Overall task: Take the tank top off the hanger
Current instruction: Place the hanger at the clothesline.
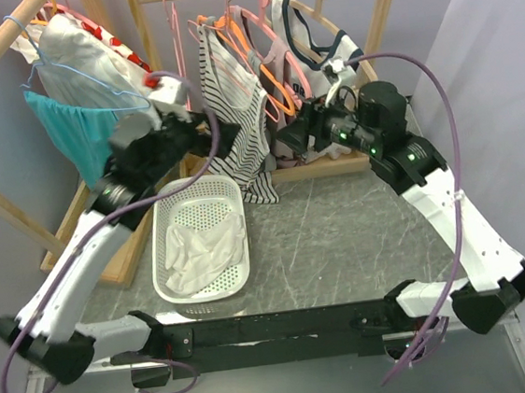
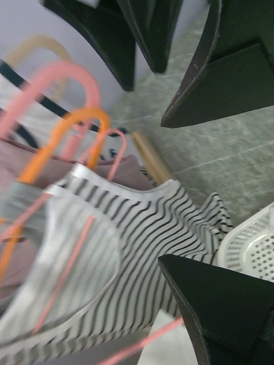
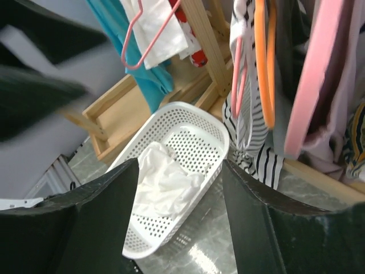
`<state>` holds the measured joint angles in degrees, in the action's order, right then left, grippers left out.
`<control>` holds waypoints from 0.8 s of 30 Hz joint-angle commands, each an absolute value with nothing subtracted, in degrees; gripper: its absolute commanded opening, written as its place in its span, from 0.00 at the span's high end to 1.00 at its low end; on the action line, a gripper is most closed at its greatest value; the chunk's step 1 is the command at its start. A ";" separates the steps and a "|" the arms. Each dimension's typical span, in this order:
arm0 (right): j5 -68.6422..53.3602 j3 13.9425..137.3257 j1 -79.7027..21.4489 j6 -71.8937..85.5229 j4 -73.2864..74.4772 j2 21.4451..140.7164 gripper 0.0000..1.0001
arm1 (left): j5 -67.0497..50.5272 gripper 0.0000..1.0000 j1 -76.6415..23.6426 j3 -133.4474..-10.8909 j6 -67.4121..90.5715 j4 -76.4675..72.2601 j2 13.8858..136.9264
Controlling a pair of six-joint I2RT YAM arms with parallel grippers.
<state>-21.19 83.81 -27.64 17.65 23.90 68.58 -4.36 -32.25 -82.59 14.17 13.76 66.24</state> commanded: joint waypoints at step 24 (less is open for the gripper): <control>-18.63 103.53 -28.92 10.81 24.17 86.74 0.48 | -10.81 0.01 -32.61 -81.47 10.99 17.40 76.38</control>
